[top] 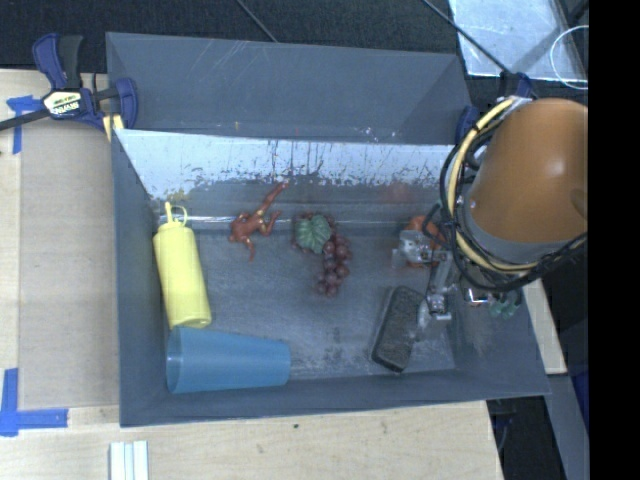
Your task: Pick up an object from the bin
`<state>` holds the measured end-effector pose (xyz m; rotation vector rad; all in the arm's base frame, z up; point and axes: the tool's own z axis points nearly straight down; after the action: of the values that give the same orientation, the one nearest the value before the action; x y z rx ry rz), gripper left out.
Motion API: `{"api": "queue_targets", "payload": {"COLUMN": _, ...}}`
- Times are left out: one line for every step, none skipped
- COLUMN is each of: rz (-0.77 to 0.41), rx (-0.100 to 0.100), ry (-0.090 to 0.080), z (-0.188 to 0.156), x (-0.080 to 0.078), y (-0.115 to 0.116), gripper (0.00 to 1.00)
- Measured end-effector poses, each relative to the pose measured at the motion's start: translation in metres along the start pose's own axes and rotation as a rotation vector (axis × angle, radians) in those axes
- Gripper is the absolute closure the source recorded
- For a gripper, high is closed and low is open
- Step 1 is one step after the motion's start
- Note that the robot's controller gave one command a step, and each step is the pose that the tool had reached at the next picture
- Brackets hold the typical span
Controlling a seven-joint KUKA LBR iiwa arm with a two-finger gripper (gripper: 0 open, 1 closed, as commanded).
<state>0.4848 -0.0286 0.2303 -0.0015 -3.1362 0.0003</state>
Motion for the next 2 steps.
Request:
{"api": "queue_targets", "payload": {"rz": -0.001, "rx": 0.000, "ry": -0.009, "z": -0.004, "x": -0.002, "y": 0.000, "gripper": 0.00}}
{"api": "queue_targets", "payload": {"rz": -0.570, "rx": 0.003, "ry": -0.004, "z": 0.071, "x": -0.025, "y": -0.067, "gripper": 0.00}}
